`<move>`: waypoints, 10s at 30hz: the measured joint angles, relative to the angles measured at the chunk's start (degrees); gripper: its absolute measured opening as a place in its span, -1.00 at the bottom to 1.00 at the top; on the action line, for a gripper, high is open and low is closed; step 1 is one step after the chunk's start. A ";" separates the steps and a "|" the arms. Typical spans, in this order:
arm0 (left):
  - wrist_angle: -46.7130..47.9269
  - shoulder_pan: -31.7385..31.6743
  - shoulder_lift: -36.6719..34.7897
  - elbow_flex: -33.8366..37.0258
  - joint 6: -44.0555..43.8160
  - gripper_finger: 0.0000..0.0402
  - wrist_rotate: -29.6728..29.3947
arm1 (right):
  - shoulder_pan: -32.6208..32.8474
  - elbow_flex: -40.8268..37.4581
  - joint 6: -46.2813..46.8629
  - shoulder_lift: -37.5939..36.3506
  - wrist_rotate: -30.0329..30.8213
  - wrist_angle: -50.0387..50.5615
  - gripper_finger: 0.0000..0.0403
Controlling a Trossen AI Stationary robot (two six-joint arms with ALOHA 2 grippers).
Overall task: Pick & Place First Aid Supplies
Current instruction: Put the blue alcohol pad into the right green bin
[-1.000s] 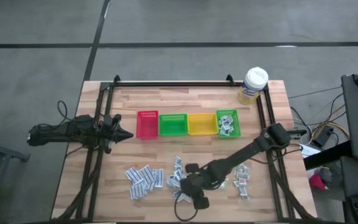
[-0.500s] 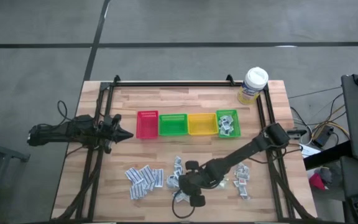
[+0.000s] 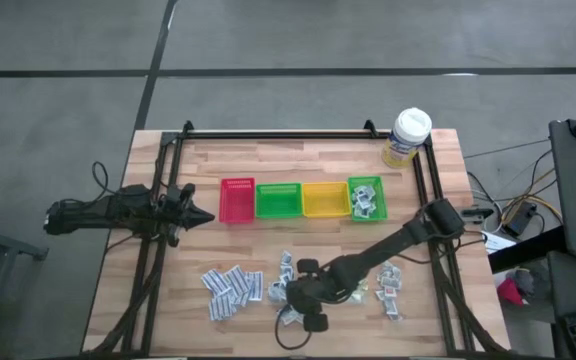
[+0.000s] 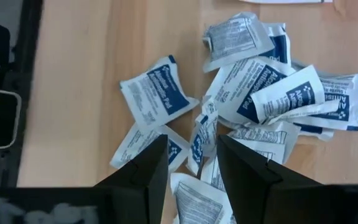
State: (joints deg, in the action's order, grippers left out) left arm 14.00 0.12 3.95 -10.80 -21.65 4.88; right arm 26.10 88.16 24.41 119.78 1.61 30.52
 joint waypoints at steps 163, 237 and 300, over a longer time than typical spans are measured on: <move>0.60 0.01 0.07 0.01 6.91 -1.00 -2.40 | -44.86 -36.61 -18.59 -38.66 1.42 18.61 -0.39; 0.60 0.01 0.04 0.01 4.52 -1.00 -2.38 | -14.26 -10.38 -15.41 -13.26 -7.43 -8.59 -0.36; 0.61 0.01 0.07 0.00 5.14 -1.00 -2.38 | -19.57 -2.26 -14.54 4.46 -4.20 -3.84 -0.64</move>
State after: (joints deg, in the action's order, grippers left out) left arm 14.61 0.14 4.01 -10.81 -16.51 2.50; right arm 6.52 85.90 9.87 124.25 -2.59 26.68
